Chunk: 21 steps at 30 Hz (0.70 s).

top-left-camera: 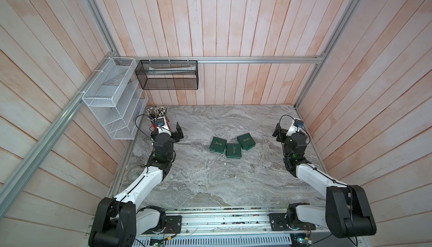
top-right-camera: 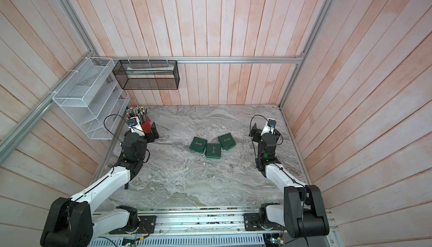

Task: Take the rings out of the lift-off lid box
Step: Pick up the jewelry box from the center of the board.

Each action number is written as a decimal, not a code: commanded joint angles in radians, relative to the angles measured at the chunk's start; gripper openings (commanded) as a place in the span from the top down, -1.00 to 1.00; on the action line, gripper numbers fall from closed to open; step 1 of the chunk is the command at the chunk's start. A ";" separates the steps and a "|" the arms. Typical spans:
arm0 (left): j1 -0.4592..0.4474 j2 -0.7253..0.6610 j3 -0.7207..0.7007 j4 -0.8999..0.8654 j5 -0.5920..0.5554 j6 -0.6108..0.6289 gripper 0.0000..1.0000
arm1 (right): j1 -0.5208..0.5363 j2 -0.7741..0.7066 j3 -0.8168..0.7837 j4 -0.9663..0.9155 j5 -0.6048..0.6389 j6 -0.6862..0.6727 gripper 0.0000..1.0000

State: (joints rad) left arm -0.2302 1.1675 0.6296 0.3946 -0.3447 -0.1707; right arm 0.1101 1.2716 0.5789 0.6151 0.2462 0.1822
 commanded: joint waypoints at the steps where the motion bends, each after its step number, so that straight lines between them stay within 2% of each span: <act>1: -0.034 -0.041 0.058 -0.242 0.050 -0.089 -1.00 | 0.025 0.029 0.110 -0.323 -0.144 0.087 -0.95; 6: -0.096 -0.078 0.086 -0.338 0.168 -0.154 -1.00 | 0.060 0.142 0.301 -0.600 -0.341 0.084 -0.95; 13: -0.156 -0.062 0.108 -0.384 0.224 -0.197 -1.00 | 0.206 0.335 0.563 -0.917 -0.330 0.035 -0.95; 17: -0.159 -0.049 0.099 -0.361 0.265 -0.220 -1.00 | 0.315 0.401 0.632 -0.986 -0.334 0.079 -0.95; 21: -0.159 -0.039 0.092 -0.348 0.269 -0.228 -1.00 | 0.377 0.448 0.651 -1.012 -0.384 0.155 -0.95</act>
State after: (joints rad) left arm -0.3859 1.1213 0.6991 0.0406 -0.1043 -0.3782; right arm 0.4671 1.6890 1.2037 -0.2989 -0.0948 0.2737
